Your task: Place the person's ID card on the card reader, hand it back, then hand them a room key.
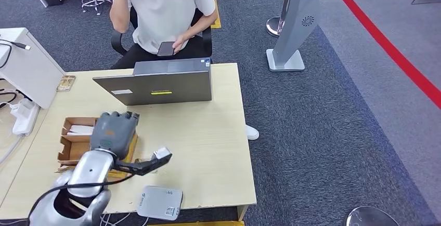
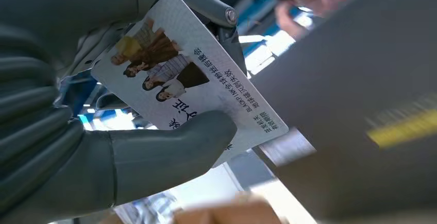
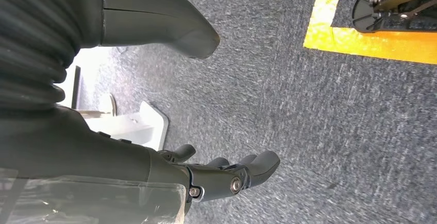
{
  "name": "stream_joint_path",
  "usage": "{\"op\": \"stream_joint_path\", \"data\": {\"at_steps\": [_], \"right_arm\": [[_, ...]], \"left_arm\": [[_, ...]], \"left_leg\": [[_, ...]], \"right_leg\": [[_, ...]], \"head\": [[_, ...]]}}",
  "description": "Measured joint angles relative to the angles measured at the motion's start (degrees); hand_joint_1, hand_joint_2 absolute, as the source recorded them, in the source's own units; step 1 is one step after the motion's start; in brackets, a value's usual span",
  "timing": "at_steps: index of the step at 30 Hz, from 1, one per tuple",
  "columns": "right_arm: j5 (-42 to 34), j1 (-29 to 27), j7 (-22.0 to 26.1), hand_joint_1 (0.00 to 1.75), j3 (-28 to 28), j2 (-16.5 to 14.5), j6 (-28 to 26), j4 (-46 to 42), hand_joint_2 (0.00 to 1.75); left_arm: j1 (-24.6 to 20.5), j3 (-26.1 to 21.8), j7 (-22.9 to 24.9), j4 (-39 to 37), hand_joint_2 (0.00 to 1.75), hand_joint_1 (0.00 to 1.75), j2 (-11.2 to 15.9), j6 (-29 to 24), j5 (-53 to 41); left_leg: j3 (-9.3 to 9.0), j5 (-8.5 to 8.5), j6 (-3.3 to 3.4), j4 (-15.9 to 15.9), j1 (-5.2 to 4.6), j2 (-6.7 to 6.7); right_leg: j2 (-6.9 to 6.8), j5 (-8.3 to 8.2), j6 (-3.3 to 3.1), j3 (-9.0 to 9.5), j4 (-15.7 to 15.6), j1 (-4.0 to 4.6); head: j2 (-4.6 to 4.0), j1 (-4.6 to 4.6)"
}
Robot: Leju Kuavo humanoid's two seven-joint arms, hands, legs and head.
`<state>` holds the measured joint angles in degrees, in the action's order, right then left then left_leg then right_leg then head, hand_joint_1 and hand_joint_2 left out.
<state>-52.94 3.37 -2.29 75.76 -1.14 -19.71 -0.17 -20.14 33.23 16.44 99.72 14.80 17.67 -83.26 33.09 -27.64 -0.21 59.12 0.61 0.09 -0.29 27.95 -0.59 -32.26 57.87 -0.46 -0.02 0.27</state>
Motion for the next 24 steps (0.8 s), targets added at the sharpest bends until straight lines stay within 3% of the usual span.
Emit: {"op": "stream_joint_path", "data": {"at_steps": [6, 13, 24], "right_arm": [[-0.14, -0.08, 0.16, 0.0, 1.81, 0.0, 0.46, 0.09, 1.75], [-0.19, 0.03, 0.08, 0.0, 4.25, 0.01, 1.47, 0.17, 1.75], [-0.34, 0.36, -0.55, 0.0, 6.39, 0.02, 2.26, 0.32, 1.75]], "left_arm": [[-5.79, -5.09, 0.7, -0.03, 1.75, 1.75, 0.26, -2.39, -2.6], [-13.98, -13.39, 0.12, -4.76, 1.75, 1.75, 5.49, -6.78, -2.94], [-16.1, -15.66, 0.77, -10.44, 1.75, 1.75, 9.95, -8.91, -2.94]], "left_leg": [[0.04, 0.0, -0.01, 0.01, 0.01, 0.1], [0.01, 0.04, -0.07, -0.02, 0.04, 0.16], [0.06, 0.05, -0.07, -0.02, 0.03, 0.16]], "right_leg": [[0.12, -0.02, -0.02, -0.09, 0.0, 0.01], [0.21, -0.05, -0.07, -0.14, 0.04, 0.05], [0.22, -0.05, -0.07, -0.15, 0.02, 0.05]], "head": [[-0.01, 0.01], [0.01, -0.01], [0.0, 0.01]]}}
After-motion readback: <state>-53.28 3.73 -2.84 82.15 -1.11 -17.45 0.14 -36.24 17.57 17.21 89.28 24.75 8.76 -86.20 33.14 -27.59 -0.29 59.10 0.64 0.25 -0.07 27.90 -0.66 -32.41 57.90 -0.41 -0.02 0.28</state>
